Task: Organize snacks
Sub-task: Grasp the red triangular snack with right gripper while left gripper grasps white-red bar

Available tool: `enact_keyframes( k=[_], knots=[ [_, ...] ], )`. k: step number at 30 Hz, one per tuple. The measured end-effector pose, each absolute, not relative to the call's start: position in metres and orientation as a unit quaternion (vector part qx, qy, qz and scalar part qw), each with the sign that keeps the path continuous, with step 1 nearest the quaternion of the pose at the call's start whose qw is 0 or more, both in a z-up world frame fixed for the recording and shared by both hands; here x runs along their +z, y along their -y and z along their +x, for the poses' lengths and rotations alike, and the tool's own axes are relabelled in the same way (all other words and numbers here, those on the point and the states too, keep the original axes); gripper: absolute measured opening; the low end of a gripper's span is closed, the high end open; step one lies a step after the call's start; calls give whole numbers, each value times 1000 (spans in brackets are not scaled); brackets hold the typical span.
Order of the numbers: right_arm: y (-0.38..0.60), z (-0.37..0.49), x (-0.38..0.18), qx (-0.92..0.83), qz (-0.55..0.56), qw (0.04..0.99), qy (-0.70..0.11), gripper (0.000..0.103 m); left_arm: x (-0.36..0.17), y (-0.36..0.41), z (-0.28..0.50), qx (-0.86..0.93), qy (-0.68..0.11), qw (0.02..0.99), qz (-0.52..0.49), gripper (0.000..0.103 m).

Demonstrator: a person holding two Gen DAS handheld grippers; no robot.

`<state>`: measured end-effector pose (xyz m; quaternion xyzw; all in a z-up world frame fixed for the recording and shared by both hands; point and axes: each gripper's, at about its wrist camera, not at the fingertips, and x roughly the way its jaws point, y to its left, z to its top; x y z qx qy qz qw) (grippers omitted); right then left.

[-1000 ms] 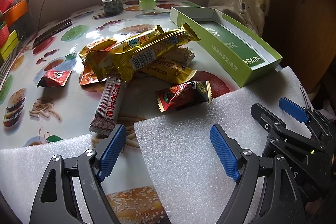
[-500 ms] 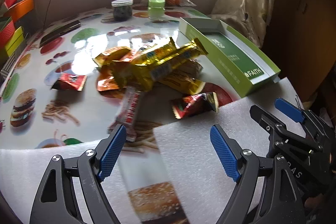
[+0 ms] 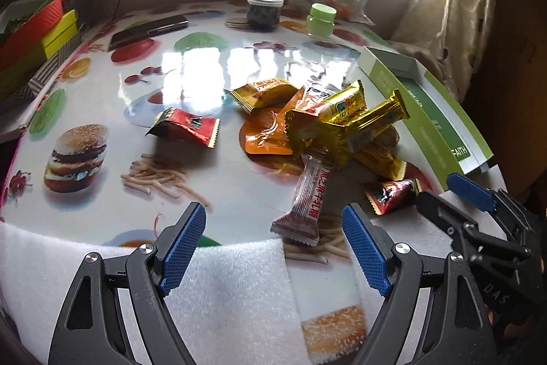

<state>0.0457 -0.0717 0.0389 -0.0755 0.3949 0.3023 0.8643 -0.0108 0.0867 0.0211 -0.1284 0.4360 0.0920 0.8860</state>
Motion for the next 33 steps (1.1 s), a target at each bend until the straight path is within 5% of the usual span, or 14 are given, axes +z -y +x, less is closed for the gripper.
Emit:
enact_keyframes(
  k=[14,23,25,28,33],
  knots=[
    [59,65,21,305,-92,845,-430,64,11,-88,13,68,-456,880,-113,81],
    [60,71,16,300,-84,841,-442,61,6,-84,23,61,-466,876,-109,71],
    [61,72,17,300,-79,841,-443,56,8,-84,25,62,-465,877,-107,58],
    [62,75,17,299,-75,841,-445,47,8,-84,28,62,-467,876,-103,55],
    [63,74,18,303,-70,839,-446,38,9,-82,29,55,-468,876,-104,34]
  ],
)
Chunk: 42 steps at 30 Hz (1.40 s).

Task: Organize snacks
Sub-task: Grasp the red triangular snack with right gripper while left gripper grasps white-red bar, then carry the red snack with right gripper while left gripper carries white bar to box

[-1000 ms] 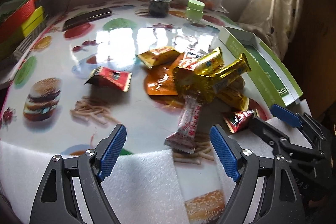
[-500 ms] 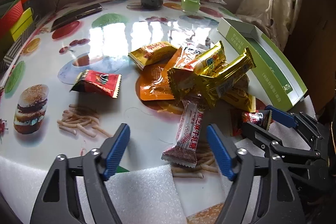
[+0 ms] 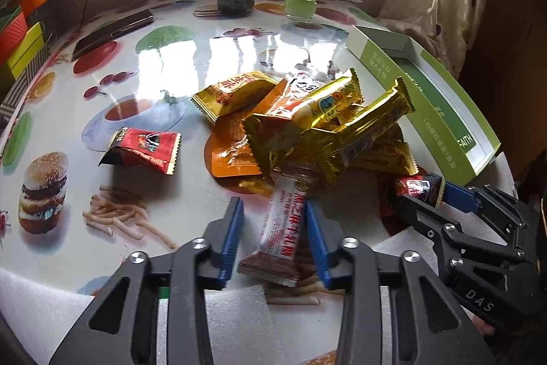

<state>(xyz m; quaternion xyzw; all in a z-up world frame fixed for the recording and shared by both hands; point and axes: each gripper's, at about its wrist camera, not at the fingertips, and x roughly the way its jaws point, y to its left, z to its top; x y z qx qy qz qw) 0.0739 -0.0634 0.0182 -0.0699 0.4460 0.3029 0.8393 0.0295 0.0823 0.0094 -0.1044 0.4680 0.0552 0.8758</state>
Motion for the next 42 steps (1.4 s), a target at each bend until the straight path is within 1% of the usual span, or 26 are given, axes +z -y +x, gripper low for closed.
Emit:
enact_keyframes(
  k=[2,4,5,10,18,30,32,42],
  knots=[
    [64,73,19,304,-69,840,-444,32,10,-82,29,53,-468,876,-106,28],
    [66,73,20,301,-68,841,-444,31,10,-81,29,53,-468,876,-107,28],
    [67,73,21,302,-66,841,-444,26,11,-81,28,53,-467,876,-107,28],
    [71,70,23,306,-59,842,-440,24,15,-80,25,48,-460,880,-112,27],
    [73,65,33,307,-57,848,-428,24,23,-75,20,40,-452,884,-115,26],
    [88,61,40,293,-39,857,-421,24,17,-74,20,50,-460,879,-116,26],
    [89,61,41,292,-38,858,-421,24,12,-75,23,52,-470,873,-120,26],
    [90,60,43,292,-40,858,-420,24,8,-69,29,60,-474,873,-99,27]
  ],
)
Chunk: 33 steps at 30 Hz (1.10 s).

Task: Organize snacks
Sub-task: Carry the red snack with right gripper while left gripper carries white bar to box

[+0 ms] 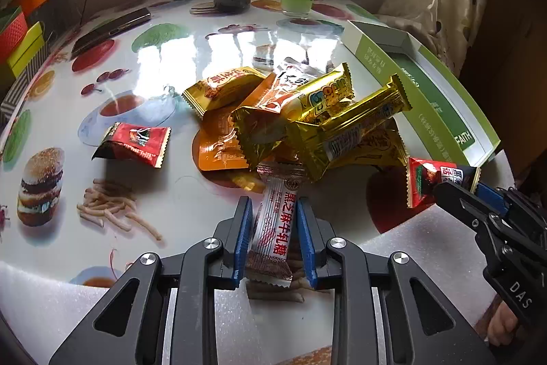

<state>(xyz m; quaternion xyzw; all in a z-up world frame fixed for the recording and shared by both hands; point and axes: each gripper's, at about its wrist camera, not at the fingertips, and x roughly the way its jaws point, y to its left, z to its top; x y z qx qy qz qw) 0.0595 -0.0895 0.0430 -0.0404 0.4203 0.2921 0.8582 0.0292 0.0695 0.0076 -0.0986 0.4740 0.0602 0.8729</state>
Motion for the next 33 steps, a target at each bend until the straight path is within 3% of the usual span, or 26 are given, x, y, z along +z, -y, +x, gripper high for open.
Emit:
enact_keyframes(
  k=[4,33],
  knots=[
    [90,59,45,291,-42,859,-419,24,9,-69,29,58,-476,872,-94,20],
    [112,54,80,277,-9,881,-383,24,74,-46,18,27,-405,910,-86,20]
  ],
)
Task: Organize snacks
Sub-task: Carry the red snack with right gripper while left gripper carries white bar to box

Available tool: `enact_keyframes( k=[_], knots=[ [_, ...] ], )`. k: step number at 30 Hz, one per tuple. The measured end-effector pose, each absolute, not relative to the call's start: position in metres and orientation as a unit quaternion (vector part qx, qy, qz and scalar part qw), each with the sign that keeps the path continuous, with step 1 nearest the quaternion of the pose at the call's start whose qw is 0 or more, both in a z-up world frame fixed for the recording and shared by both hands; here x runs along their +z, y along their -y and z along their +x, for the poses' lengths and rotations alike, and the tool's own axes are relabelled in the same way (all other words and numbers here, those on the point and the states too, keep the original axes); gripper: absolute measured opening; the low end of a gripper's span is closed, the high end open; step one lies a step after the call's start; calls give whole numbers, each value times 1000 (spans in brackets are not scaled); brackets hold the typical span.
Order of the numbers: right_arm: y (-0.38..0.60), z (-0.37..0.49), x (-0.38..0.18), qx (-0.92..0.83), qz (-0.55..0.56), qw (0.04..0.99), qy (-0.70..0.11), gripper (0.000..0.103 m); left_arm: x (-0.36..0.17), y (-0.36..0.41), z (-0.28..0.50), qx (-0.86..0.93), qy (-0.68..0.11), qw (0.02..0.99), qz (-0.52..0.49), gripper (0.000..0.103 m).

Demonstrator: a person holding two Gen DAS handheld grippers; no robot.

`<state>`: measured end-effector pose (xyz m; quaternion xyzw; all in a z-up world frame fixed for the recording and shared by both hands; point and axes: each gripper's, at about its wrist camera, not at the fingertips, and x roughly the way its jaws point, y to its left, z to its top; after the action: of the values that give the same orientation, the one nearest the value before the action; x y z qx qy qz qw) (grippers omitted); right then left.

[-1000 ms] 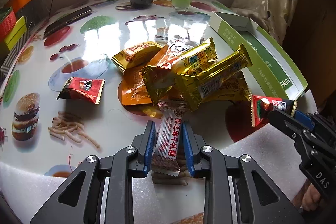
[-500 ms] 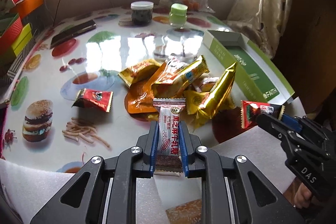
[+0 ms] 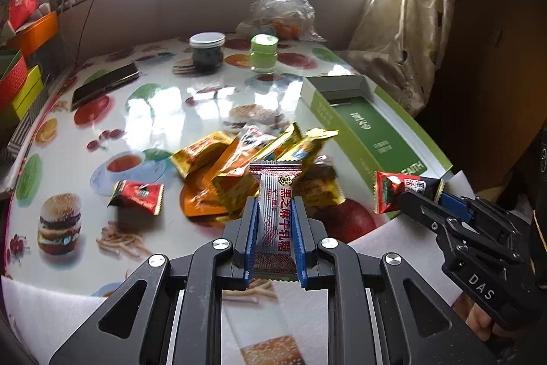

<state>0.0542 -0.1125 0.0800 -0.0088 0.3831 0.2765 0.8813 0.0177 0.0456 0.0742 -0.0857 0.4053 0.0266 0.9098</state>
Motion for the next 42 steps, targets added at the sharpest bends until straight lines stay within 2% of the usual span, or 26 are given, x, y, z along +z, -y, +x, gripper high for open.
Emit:
enact_keyframes(
  k=[19,42],
  knots=[
    [158,86,86,213,25,901,-378,24,89,-10,66,-36,-389,917,-80,20],
    [183,146,55,142,0,899,-413,25,58,45,153,-96,-442,887,-89,20]
  ],
)
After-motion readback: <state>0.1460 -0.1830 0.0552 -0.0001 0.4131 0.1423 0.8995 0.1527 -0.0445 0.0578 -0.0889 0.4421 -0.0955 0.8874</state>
